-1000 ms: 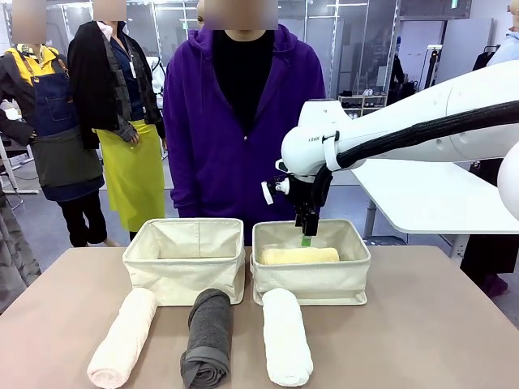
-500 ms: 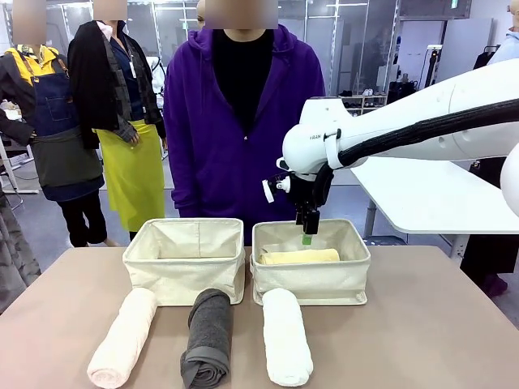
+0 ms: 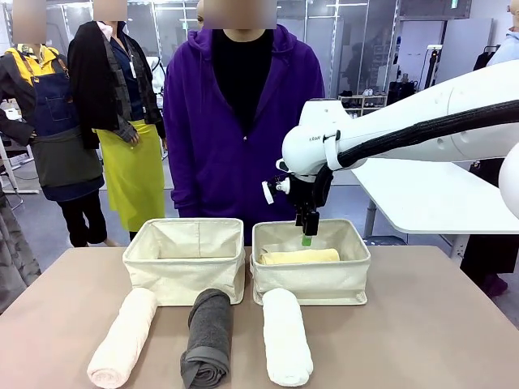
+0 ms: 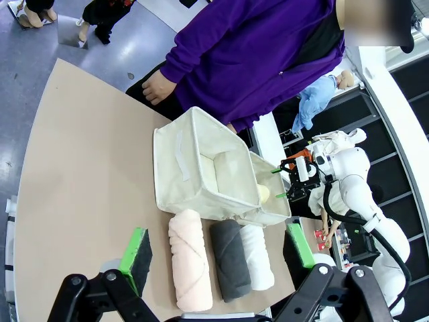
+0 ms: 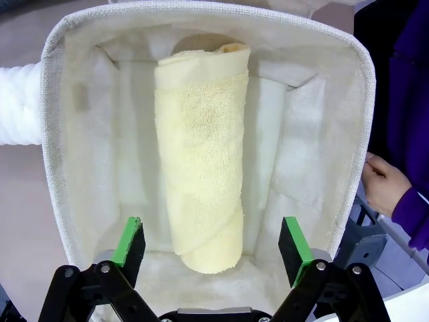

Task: Divide the towels into two baskets.
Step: Pick up one hotel-folded towel from the bottom of the table and place it in the Fabric basket indicated by the person.

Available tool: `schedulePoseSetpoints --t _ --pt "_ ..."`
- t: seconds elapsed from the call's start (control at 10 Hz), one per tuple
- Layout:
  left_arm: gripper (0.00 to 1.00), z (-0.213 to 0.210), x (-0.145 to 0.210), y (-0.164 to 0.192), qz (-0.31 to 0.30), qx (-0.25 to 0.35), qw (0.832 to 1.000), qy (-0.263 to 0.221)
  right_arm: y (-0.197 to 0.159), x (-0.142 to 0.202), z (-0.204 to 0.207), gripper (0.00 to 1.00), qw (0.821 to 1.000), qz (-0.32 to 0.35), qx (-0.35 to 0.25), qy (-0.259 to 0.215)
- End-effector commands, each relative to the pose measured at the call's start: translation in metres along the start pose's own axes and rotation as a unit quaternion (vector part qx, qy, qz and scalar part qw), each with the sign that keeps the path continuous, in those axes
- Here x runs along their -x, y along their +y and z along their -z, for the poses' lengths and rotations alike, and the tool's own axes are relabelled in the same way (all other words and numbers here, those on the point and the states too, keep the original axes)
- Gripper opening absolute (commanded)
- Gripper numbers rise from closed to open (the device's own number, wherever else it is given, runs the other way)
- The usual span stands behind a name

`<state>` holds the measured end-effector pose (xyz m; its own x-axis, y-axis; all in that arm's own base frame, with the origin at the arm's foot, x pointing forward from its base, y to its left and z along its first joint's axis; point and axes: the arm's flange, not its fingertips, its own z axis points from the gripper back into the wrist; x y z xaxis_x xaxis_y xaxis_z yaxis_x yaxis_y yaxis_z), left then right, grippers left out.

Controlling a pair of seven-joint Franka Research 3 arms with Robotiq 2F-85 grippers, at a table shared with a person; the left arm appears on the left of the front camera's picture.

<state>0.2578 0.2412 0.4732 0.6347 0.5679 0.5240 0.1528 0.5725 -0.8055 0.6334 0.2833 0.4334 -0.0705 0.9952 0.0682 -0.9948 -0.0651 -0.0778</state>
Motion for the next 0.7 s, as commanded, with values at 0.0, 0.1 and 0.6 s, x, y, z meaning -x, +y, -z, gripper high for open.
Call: schedulePoseSetpoints --t 0.0,0.1,0.6 --pt "1.00 -0.002 -0.001 0.001 0.002 0.011 1.000 -0.006 0.000 0.000 0.000 1.00 1.000 -0.001 0.002 0.002" --pt "1.00 -0.002 -0.001 0.001 0.002 0.011 1.000 -0.006 0.000 0.000 0.000 1.00 1.000 -0.001 0.002 0.002" --pt "1.00 -0.002 -0.001 0.001 0.002 0.011 1.000 -0.006 0.035 0.003 -0.039 1.00 1.000 0.028 -0.006 0.003"
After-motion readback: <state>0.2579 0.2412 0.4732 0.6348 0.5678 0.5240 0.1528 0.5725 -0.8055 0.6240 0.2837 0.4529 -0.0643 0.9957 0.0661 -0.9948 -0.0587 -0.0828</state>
